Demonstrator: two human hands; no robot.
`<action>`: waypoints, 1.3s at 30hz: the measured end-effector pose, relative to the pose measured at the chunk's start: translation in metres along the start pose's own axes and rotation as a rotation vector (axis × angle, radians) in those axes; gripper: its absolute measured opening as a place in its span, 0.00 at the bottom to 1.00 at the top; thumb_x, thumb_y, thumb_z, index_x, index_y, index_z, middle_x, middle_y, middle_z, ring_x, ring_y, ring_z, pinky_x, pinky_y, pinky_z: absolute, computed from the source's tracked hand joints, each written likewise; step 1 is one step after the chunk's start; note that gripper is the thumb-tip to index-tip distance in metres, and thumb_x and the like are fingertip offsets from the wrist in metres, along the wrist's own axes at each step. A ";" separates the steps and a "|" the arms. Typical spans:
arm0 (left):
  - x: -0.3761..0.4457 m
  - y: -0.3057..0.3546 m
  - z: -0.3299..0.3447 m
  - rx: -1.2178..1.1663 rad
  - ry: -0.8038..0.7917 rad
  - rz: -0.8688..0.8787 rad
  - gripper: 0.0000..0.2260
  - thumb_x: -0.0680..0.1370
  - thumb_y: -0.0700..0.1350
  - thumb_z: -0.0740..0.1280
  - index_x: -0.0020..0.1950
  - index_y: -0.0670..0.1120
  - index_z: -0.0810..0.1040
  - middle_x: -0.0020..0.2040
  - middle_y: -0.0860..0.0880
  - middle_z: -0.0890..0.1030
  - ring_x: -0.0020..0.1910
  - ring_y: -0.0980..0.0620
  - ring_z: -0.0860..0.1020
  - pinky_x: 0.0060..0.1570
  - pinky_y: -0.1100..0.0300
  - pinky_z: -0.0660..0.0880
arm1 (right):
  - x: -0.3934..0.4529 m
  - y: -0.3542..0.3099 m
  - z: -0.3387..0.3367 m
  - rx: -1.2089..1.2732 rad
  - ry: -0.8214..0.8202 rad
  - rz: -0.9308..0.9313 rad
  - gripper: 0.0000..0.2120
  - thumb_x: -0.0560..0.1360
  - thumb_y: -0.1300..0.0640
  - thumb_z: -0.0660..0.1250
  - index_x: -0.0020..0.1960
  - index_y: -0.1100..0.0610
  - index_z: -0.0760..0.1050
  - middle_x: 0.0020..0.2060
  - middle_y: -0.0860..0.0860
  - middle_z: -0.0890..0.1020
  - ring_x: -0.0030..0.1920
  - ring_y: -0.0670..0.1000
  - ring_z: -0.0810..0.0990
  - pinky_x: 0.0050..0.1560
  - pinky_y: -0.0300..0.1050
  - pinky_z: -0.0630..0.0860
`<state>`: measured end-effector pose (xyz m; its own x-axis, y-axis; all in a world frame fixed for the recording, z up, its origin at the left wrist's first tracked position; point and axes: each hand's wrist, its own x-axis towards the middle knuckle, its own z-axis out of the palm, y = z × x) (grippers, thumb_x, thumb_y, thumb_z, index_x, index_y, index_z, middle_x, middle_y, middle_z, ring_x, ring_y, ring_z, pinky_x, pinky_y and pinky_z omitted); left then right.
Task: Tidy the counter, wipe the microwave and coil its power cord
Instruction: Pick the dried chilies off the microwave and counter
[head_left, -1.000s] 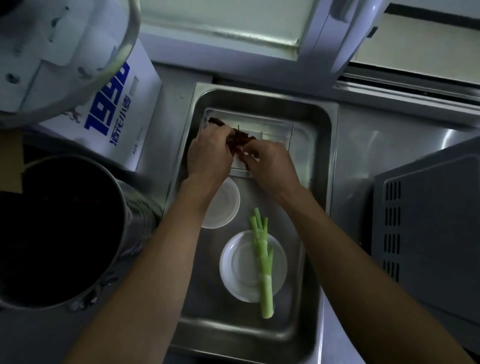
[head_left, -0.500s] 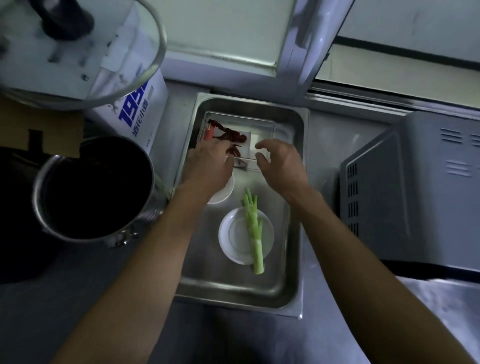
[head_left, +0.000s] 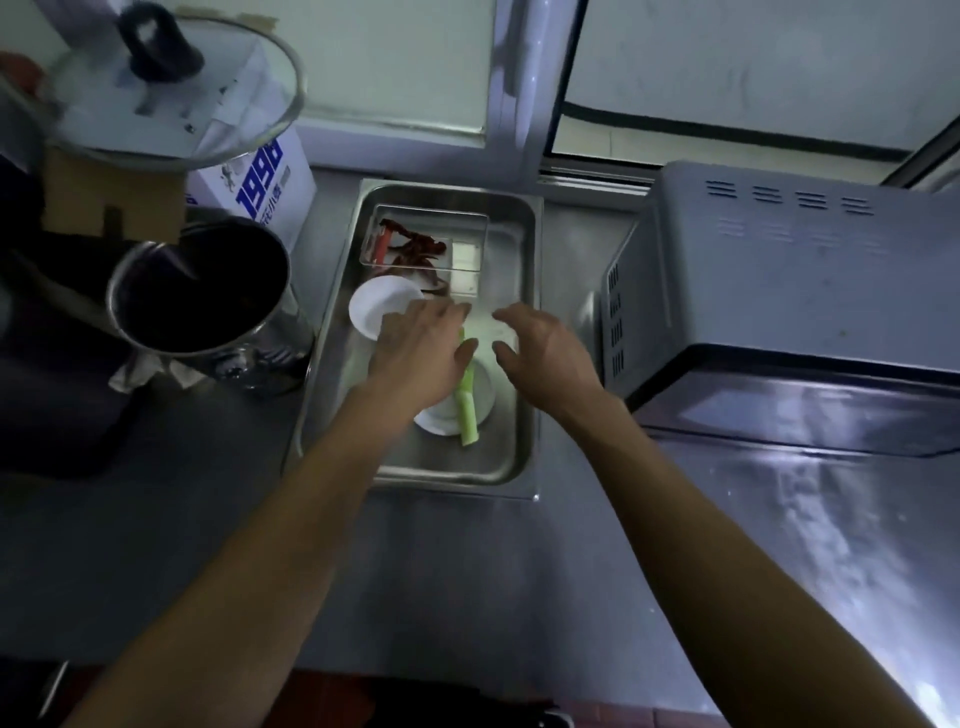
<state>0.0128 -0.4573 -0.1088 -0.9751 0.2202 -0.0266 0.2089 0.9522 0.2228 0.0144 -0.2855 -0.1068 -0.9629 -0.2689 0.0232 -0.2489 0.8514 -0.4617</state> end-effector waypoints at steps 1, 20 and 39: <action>-0.013 0.009 0.002 -0.003 -0.003 0.009 0.21 0.81 0.54 0.62 0.73 0.48 0.70 0.69 0.47 0.76 0.65 0.43 0.74 0.56 0.45 0.74 | -0.017 0.003 -0.001 0.025 0.003 0.008 0.19 0.78 0.56 0.67 0.69 0.56 0.74 0.63 0.53 0.80 0.60 0.57 0.79 0.59 0.53 0.76; -0.156 0.291 0.025 0.018 -0.068 0.369 0.24 0.82 0.56 0.61 0.76 0.50 0.67 0.74 0.50 0.71 0.70 0.45 0.70 0.64 0.48 0.70 | -0.364 0.135 -0.107 0.103 0.236 0.423 0.20 0.78 0.55 0.67 0.70 0.54 0.74 0.67 0.52 0.78 0.64 0.58 0.76 0.60 0.54 0.75; -0.181 0.550 0.083 0.020 -0.186 0.822 0.23 0.82 0.55 0.60 0.76 0.50 0.67 0.74 0.49 0.71 0.71 0.46 0.69 0.68 0.46 0.68 | -0.561 0.258 -0.184 0.043 0.476 0.854 0.19 0.79 0.54 0.65 0.69 0.53 0.74 0.68 0.48 0.77 0.64 0.54 0.77 0.64 0.54 0.74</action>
<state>0.3101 0.0438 -0.0619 -0.4844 0.8745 -0.0243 0.8498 0.4769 0.2243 0.4707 0.1677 -0.0758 -0.7614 0.6480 0.0170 0.5464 0.6556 -0.5211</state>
